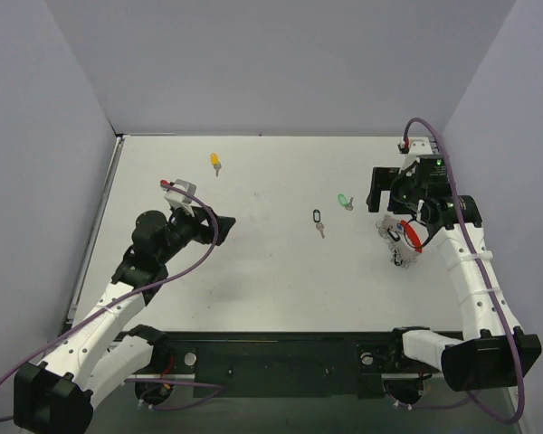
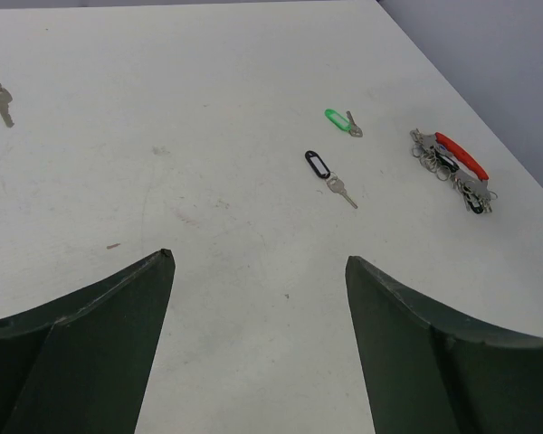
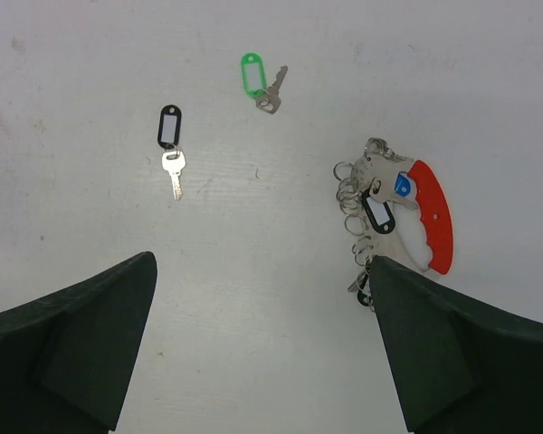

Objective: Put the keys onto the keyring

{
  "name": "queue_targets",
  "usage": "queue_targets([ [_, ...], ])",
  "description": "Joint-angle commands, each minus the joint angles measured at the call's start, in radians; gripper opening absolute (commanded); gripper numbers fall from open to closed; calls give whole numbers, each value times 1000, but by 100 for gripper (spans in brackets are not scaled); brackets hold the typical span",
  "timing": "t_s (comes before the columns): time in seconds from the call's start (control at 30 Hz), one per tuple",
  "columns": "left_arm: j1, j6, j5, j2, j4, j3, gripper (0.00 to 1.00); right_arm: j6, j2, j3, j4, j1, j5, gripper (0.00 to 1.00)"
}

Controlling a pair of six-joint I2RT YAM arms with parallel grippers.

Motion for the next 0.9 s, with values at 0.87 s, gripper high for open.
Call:
queue_targets([
  [0.87,45,27,64,-29,30,45,97,-197,613,282,-137,336,3,64],
])
